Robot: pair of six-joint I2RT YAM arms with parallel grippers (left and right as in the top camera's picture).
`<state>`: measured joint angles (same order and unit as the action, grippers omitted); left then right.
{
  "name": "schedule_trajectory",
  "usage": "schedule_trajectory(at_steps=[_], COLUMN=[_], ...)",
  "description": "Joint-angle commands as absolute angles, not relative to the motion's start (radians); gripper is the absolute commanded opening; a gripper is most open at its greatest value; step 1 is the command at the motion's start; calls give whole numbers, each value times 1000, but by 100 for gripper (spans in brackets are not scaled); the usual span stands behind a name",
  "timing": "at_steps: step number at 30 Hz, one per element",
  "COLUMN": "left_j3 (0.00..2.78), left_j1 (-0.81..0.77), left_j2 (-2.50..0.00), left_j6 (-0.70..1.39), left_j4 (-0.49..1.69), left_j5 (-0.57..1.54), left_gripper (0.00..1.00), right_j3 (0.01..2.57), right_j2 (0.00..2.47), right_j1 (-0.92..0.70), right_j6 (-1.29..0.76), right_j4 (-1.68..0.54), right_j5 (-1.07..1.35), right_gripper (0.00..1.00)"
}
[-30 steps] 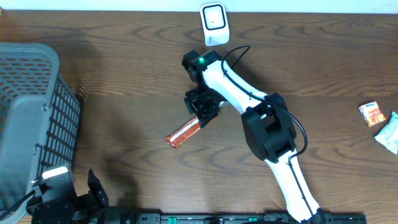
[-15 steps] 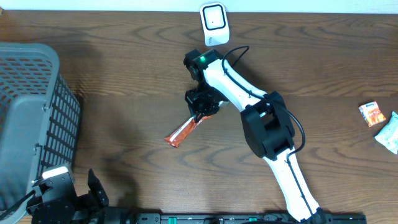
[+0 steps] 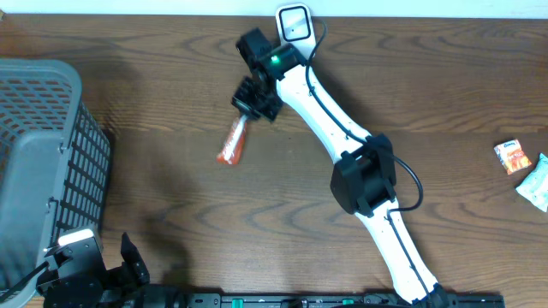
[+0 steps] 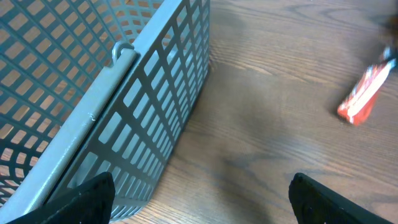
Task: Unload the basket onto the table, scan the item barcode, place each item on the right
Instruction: 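Carry wafer bar up to the white scanner with right gripper, then hold wafer bar barcode under the white scanner with right gripper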
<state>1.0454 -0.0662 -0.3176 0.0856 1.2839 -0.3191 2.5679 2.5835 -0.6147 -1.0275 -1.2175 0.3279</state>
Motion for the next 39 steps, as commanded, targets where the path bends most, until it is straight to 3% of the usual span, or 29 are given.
schedule_trajectory(at_steps=[1,8,10,22,32,39], left_j3=[1043,1043,1043,1043,1044,1043], left_j1=[-65,-65,-65,-65,-65,-65], left_j2=[-311,-311,-311,-311,-311,-311], left_j6=[92,92,92,92,92,92], left_j4=[1288,1288,1288,1288,1288,1288], left_j5=[-321,-321,-321,-322,-322,-322], left_gripper=[90,90,90,90,90,90], right_j3=[2680,2854,2881,2897,2895,2856], right_j2=[2539,2517,2513,2513,2519,2590], right_j1=[-649,-699,-701,-571,-356,-220], right_j6=[-784,-238,-185,249,518,497], right_j4=[-1217,-1230,-1257,-1077,-969,-630], right_j5=[283,111,118,912,1317,1559], right_gripper=[1,1,1,2,2,2])
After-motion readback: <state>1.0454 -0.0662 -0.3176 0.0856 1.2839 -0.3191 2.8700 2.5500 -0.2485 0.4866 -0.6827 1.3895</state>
